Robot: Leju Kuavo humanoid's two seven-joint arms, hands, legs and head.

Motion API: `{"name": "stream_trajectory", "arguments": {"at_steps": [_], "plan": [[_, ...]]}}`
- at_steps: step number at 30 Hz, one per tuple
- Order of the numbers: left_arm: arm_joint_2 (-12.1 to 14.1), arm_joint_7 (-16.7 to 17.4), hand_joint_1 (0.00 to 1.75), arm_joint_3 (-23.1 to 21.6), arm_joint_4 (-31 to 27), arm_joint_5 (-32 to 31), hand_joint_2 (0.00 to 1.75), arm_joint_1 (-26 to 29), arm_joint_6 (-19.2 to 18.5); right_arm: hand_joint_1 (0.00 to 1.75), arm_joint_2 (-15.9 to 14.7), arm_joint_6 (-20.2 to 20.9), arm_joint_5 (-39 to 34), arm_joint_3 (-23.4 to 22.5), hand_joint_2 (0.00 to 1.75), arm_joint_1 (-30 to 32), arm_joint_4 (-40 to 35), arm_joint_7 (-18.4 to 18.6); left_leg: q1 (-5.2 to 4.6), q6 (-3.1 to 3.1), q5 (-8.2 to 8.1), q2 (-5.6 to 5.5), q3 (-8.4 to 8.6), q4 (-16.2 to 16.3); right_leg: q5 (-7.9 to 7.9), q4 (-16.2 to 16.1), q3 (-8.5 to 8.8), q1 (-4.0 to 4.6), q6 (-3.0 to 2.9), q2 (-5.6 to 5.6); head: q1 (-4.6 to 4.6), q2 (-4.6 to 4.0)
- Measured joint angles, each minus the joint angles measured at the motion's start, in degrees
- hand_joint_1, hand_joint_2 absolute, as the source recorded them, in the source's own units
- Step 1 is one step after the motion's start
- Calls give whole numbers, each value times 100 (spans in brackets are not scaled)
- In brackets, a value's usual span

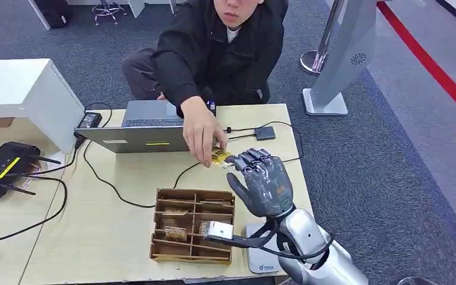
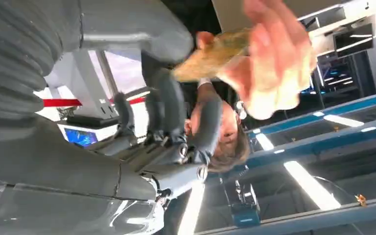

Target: Pass the card to the sensor for recognition and then transmit it.

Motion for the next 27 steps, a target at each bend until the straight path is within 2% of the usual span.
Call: {"name": "stream_trajectory", "arguments": {"at_steps": [12,19,22,27], "plan": [[7,-2,0,0,0,-31,0,13,9,0,4,-37,66,0,175,122,-114,33,0,0,0,0,0,0,0,0,0,0,0,0,-2,0],[7,-7,0,0,0,-37,0,14,17,0,4,-195,48,0,175,253,-251,-46,0,0,0,0,1,0,0,0,-1,0,0,0,-2,0],[9,-22,0,2,0,-20,0,15,17,0,4,-310,-292,-2,175,374,-335,-208,0,0,0,0,1,0,0,-1,-1,0,0,0,-2,0],[9,-125,0,18,0,46,0,20,83,0,-7,-382,-1700,-68,175,694,-599,-827,0,0,0,0,0,0,0,-1,-1,0,0,0,0,0]]}}
